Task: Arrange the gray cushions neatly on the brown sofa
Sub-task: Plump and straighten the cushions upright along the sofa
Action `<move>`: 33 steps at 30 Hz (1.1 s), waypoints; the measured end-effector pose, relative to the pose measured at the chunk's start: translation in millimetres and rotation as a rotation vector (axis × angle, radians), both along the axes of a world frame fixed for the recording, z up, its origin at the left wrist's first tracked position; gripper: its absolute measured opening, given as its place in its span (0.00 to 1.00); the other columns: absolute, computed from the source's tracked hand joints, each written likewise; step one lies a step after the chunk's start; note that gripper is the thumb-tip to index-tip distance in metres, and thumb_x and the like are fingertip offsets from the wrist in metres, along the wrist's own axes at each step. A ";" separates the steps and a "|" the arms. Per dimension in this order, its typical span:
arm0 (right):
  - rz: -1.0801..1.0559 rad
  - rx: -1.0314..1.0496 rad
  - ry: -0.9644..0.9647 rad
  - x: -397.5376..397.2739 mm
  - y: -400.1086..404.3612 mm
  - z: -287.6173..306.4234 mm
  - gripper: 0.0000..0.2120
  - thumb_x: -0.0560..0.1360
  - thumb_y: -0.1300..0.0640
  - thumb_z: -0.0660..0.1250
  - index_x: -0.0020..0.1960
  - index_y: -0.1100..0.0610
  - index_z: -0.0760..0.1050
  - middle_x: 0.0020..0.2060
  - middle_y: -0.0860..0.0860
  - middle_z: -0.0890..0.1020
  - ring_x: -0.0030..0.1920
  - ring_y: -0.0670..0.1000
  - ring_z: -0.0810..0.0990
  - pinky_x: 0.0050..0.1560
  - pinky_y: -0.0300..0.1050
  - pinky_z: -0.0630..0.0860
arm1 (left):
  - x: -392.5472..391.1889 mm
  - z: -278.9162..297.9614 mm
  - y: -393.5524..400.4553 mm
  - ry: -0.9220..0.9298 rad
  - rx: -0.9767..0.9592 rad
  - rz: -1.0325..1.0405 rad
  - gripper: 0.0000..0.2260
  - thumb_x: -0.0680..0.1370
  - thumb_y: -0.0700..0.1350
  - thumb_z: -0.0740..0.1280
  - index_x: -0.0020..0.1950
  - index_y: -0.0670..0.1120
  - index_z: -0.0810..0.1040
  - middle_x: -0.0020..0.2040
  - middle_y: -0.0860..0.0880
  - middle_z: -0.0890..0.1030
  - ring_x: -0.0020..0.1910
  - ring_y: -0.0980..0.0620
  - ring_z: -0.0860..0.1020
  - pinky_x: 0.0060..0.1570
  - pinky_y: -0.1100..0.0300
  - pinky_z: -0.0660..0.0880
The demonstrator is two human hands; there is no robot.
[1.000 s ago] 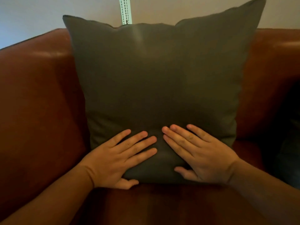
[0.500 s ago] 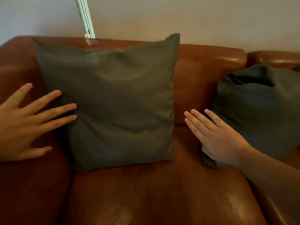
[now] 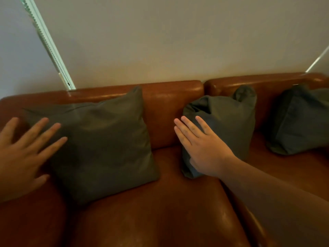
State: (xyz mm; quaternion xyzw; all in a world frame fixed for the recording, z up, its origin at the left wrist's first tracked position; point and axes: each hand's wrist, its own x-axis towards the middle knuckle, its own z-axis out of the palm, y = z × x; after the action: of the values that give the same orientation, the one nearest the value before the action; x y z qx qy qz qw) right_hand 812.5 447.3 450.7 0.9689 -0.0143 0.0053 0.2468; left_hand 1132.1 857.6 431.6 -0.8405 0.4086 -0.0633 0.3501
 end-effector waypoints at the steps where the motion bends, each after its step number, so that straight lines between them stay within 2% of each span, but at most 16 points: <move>1: -0.005 -0.002 -0.005 -9.4 -8.4 4.5 0.41 0.84 0.45 0.52 0.83 0.61 0.30 0.82 0.60 0.31 0.82 0.62 0.29 0.79 0.67 0.32 | -19.6 12.5 -16.8 0.048 -0.006 -0.014 0.54 0.64 0.74 0.57 0.87 0.54 0.46 0.85 0.38 0.35 0.84 0.31 0.38 0.77 0.24 0.44; 3: -0.012 -0.025 -0.015 -28.6 -31.0 13.0 0.42 0.83 0.44 0.54 0.82 0.62 0.31 0.82 0.60 0.31 0.82 0.63 0.30 0.79 0.68 0.33 | -53.8 33.2 -63.2 0.070 -0.053 -0.180 0.55 0.65 0.75 0.60 0.87 0.53 0.45 0.87 0.39 0.42 0.85 0.32 0.43 0.75 0.20 0.42; 4: -0.021 -0.041 -0.010 -38.8 -44.2 17.2 0.43 0.82 0.44 0.54 0.83 0.63 0.32 0.82 0.61 0.31 0.82 0.63 0.30 0.78 0.68 0.32 | -73.7 36.7 -85.5 0.076 -0.134 -0.325 0.54 0.66 0.73 0.62 0.87 0.52 0.51 0.87 0.38 0.47 0.85 0.32 0.47 0.75 0.21 0.42; 6: -0.057 -0.064 0.000 -61.6 -73.7 24.4 0.44 0.81 0.44 0.54 0.83 0.63 0.33 0.81 0.61 0.30 0.82 0.63 0.30 0.78 0.68 0.32 | -111.5 49.2 -127.2 0.132 -0.194 -0.430 0.48 0.68 0.69 0.64 0.85 0.49 0.61 0.86 0.38 0.55 0.84 0.33 0.53 0.75 0.22 0.44; 9: -0.130 -0.050 0.007 -98.5 -117.9 34.7 0.45 0.82 0.43 0.55 0.83 0.62 0.32 0.81 0.61 0.29 0.81 0.62 0.27 0.78 0.67 0.29 | -170.5 60.5 -181.5 0.093 -0.214 -0.393 0.43 0.71 0.66 0.63 0.82 0.46 0.67 0.83 0.36 0.61 0.83 0.33 0.57 0.74 0.21 0.53; 11: -0.166 -0.044 0.018 -126.7 -146.4 38.5 0.44 0.82 0.42 0.55 0.83 0.61 0.30 0.81 0.60 0.29 0.81 0.62 0.27 0.78 0.66 0.28 | -200.0 59.3 -217.1 0.106 -0.147 -0.384 0.41 0.74 0.67 0.59 0.84 0.48 0.62 0.85 0.36 0.56 0.84 0.35 0.49 0.74 0.21 0.52; 13: -0.185 -0.009 0.038 -151.0 -172.6 43.0 0.44 0.83 0.43 0.54 0.83 0.60 0.30 0.81 0.60 0.28 0.80 0.62 0.26 0.78 0.66 0.28 | -222.9 56.5 -251.1 0.070 -0.099 -0.338 0.42 0.77 0.70 0.50 0.86 0.53 0.41 0.85 0.39 0.37 0.83 0.37 0.31 0.76 0.23 0.38; 14: -0.189 0.018 0.034 -159.6 -186.1 45.7 0.43 0.83 0.43 0.54 0.83 0.59 0.30 0.81 0.59 0.29 0.80 0.61 0.26 0.78 0.65 0.28 | -231.5 58.2 -267.0 0.082 -0.108 -0.315 0.42 0.78 0.71 0.48 0.85 0.54 0.36 0.84 0.41 0.32 0.81 0.37 0.27 0.75 0.24 0.34; 15: -0.192 0.037 0.018 -165.7 -199.2 48.9 0.43 0.83 0.43 0.54 0.83 0.58 0.31 0.82 0.59 0.30 0.81 0.61 0.27 0.79 0.65 0.29 | -239.0 62.9 -285.6 0.079 -0.129 -0.325 0.42 0.77 0.71 0.50 0.85 0.54 0.39 0.85 0.41 0.35 0.83 0.37 0.30 0.76 0.24 0.36; 17: -0.204 0.053 -0.027 -171.9 -222.7 55.7 0.42 0.82 0.42 0.55 0.85 0.57 0.34 0.84 0.58 0.34 0.82 0.60 0.31 0.80 0.65 0.33 | -254.1 76.0 -322.6 0.095 -0.208 -0.345 0.43 0.75 0.68 0.59 0.85 0.50 0.55 0.86 0.39 0.51 0.85 0.35 0.47 0.76 0.23 0.50; 18: -0.215 0.059 -0.041 -173.2 -232.6 57.3 0.42 0.83 0.41 0.55 0.85 0.57 0.36 0.84 0.57 0.35 0.83 0.60 0.32 0.81 0.65 0.35 | -258.7 80.7 -338.6 0.092 -0.223 -0.320 0.43 0.74 0.68 0.61 0.85 0.50 0.57 0.85 0.39 0.54 0.85 0.34 0.50 0.76 0.23 0.53; 19: -0.231 0.066 -0.046 -174.2 -240.8 58.4 0.42 0.83 0.41 0.54 0.85 0.57 0.36 0.84 0.57 0.35 0.83 0.60 0.33 0.81 0.64 0.36 | -264.1 84.7 -354.0 0.083 -0.229 -0.293 0.44 0.75 0.69 0.59 0.86 0.51 0.52 0.86 0.39 0.50 0.85 0.35 0.48 0.76 0.24 0.51; 22: -0.292 0.133 -0.058 -177.5 -261.0 54.5 0.41 0.83 0.41 0.53 0.85 0.56 0.36 0.84 0.57 0.34 0.84 0.59 0.34 0.82 0.64 0.39 | -274.8 65.5 -383.4 0.151 -0.313 -0.112 0.44 0.79 0.73 0.50 0.82 0.56 0.27 0.83 0.43 0.27 0.81 0.38 0.28 0.80 0.33 0.41; 26: -0.349 0.216 -0.085 -173.4 -284.2 47.5 0.41 0.83 0.39 0.53 0.86 0.54 0.37 0.85 0.55 0.36 0.84 0.57 0.35 0.82 0.62 0.39 | -281.5 56.0 -415.7 0.331 -0.309 -0.018 0.41 0.82 0.71 0.51 0.78 0.58 0.23 0.81 0.47 0.24 0.81 0.42 0.27 0.82 0.40 0.43; 29: -0.366 0.252 -0.101 -160.5 -306.1 44.6 0.40 0.83 0.37 0.51 0.85 0.53 0.36 0.85 0.55 0.37 0.84 0.56 0.36 0.82 0.61 0.39 | -266.4 62.2 -432.8 0.344 -0.351 -0.102 0.37 0.85 0.64 0.52 0.82 0.54 0.30 0.83 0.46 0.28 0.83 0.44 0.30 0.82 0.47 0.43; 33: -0.356 0.263 -0.086 -135.9 -338.1 45.3 0.37 0.85 0.39 0.48 0.85 0.53 0.37 0.85 0.53 0.37 0.84 0.56 0.37 0.82 0.60 0.40 | -240.4 62.7 -469.6 0.469 -0.524 -0.257 0.28 0.87 0.49 0.57 0.86 0.48 0.52 0.87 0.48 0.45 0.86 0.48 0.42 0.81 0.57 0.45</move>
State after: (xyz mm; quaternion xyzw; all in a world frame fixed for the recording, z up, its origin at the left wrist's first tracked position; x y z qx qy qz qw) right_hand 676.6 109.3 496.0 0.9738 -0.1964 0.0012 0.1145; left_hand 891.7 388.0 494.3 -0.8351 0.5498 -0.0148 0.0090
